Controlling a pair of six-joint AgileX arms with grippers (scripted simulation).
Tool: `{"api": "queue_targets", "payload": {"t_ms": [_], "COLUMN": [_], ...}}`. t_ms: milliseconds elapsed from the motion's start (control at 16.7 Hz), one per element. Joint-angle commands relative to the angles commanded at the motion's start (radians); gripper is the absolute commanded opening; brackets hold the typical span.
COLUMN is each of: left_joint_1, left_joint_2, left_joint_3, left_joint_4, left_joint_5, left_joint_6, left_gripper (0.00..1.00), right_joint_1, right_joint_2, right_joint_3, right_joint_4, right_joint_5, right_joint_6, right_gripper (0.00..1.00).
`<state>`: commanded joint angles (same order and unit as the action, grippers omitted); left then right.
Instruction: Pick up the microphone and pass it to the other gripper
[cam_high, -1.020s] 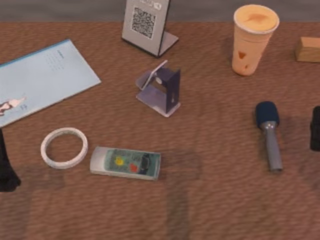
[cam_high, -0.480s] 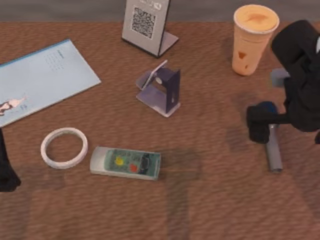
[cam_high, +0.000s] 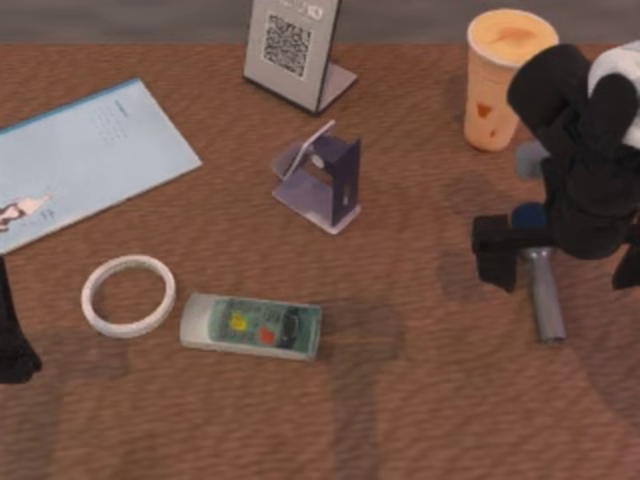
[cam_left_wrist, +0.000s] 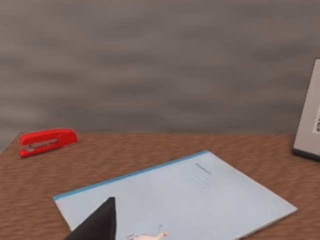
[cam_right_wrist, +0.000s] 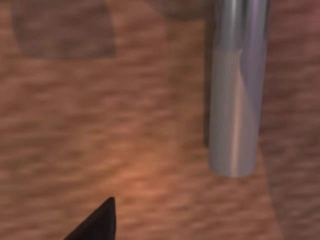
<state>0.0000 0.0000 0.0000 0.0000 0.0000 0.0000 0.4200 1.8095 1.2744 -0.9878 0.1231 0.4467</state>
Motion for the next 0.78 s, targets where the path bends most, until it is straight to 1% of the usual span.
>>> {"api": "queue_targets", "payload": {"t_ms": [240,600,780], "left_joint_1": [0.0,0.0,0.0], "left_joint_2": [0.0,0.0,0.0], "left_joint_3": [0.0,0.0,0.0], "left_joint_4": [0.0,0.0,0.0], "left_joint_5": [0.0,0.0,0.0], "left_joint_6": [0.0,0.0,0.0], "left_gripper": [1.0,1.0,1.0], "right_joint_1": [-0.007,-0.029,-0.034], "right_joint_2": [0.019,0.154,0.191], "right_joint_3": [-0.025,-0.147,-0.178], "right_joint_4": [0.041,0.316,0.373], "right_joint_5": [-0.001,-0.001,-0.001], "right_joint_6": [-0.007,-0.027,-0.032], "right_gripper": [1.0,1.0,1.0]}}
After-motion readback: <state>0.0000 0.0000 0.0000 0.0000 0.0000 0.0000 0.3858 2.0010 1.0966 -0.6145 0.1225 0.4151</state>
